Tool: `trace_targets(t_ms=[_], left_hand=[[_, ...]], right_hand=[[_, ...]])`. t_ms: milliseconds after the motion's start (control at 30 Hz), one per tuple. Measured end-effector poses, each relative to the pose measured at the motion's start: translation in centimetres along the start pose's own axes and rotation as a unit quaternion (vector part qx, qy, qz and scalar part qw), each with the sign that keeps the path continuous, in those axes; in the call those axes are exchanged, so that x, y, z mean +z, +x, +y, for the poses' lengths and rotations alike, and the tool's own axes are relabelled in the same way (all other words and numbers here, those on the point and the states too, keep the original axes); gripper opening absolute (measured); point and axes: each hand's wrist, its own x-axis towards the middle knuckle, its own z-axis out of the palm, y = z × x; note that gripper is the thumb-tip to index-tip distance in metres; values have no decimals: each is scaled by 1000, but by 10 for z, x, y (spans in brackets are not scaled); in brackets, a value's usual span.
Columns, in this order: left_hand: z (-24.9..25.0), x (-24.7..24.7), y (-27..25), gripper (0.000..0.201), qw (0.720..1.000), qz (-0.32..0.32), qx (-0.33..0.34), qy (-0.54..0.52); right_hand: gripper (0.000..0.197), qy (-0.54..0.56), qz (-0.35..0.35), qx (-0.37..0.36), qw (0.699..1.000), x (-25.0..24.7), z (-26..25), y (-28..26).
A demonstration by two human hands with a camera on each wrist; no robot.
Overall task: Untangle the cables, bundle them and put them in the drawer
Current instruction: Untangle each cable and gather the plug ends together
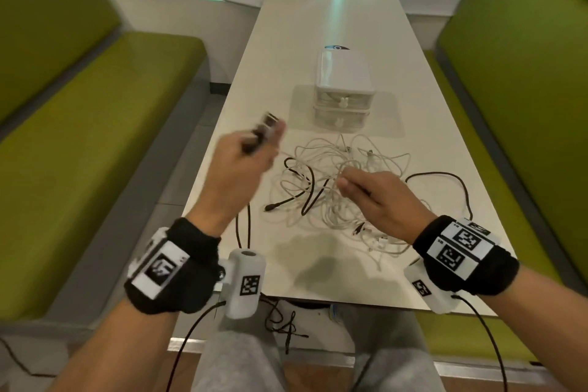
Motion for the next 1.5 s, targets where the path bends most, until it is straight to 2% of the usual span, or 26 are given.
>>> trace_targets(t_ms=[67, 133, 200, 267, 300, 333, 367, 433, 567, 633, 700, 733, 767, 800, 833, 900, 967, 1000, 1033, 1100, 1167, 1233, 1300, 1333, 1433, 1500], left_hand=[[7, -4, 2, 45, 982, 47, -45, -179], [9, -4, 3, 45, 970, 83, -53, -224], [7, 0, 4, 44, 982, 99, -62, -145], [-2, 2, 3, 31, 993, 97, -36, 50], [-7, 3, 3, 21, 984, 93, -12, 149], [-8, 4, 1, 25, 968, 95, 16, 232], [-9, 6, 1, 42, 954, 98, 45, 281], [-4, 14, -4, 62, 948, 85, 103, 287], [7, 37, -22, 61, 935, -39, 257, 243], [1, 46, -23, 64, 934, -93, 226, 260], [-11, 49, -18, 69, 933, -122, 135, 312], [-16, 49, -16, 61, 922, -126, 102, 352], [-18, 48, -14, 44, 912, -118, 85, 383], [-21, 48, -13, 23, 907, -107, 81, 398], [-23, 46, -13, 13, 910, -97, 85, 394], [-22, 41, -12, 17, 935, -60, 112, 331], [-8, 33, -7, 24, 985, 30, 103, 137], [3, 27, -3, 30, 993, 76, 89, 2], [12, 21, 0, 37, 983, 115, 72, -120], [24, 12, 6, 43, 961, 164, 51, -217], [20, 9, 13, 39, 975, 152, 18, -163], [2, 9, 15, 31, 993, 99, -19, 61], [-20, 11, 9, 21, 956, 66, -29, 283], [-27, 12, 4, 17, 943, 82, -18, 323], [-23, 18, -7, 20, 953, 172, 53, 242], [-15, 24, -11, 27, 960, 151, 128, 200]], right_hand=[[37, 23, -9, 10, 1000, -2, 2, 3], [38, 25, -39, 32, 998, -2, 3, 10], [35, 8, -61, 59, 996, -3, 6, 15], [33, 0, -52, 68, 996, -3, 9, 17], [33, -4, -44, 66, 997, -4, 8, 17], [32, -9, -37, 60, 997, -4, 7, 18], [32, -13, -34, 58, 998, -3, 6, 18], [31, -16, -42, 72, 996, -2, 2, 19], [30, -18, -45, 90, 995, 5, -4, 21], [30, 0, -18, 101, 995, 6, -6, 20], [43, -16, 15, 58, 998, 5, -6, 19], [45, -24, 20, 31, 999, 3, -7, 18], [41, -20, 21, 17, 999, 2, -7, 17], [39, -15, 17, 10, 1000, 2, -6, 16], [40, -17, 5, 10, 1000, 2, -4, 15], [45, -36, -26, 32, 999, 4, -1, 13], [49, -45, -41, 53, 997, 3, 4, 12], [50, -40, -40, 64, 996, 3, 8, 12], [48, -31, -41, 77, 996, 1, 13, 13], [44, -16, -42, 101, 994, -1, 20, 14], [47, -23, -29, 113, 993, -3, 21, 16], [52, -29, -15, 107, 994, -4, 15, 17], [53, -40, 7, 81, 996, -4, 7, 17], [52, -47, 19, 66, 996, -3, 4, 17], [51, -69, 22, 50, 996, 1, 2, 23], [51, -78, 15, 48, 996, 2, 0, 26]])
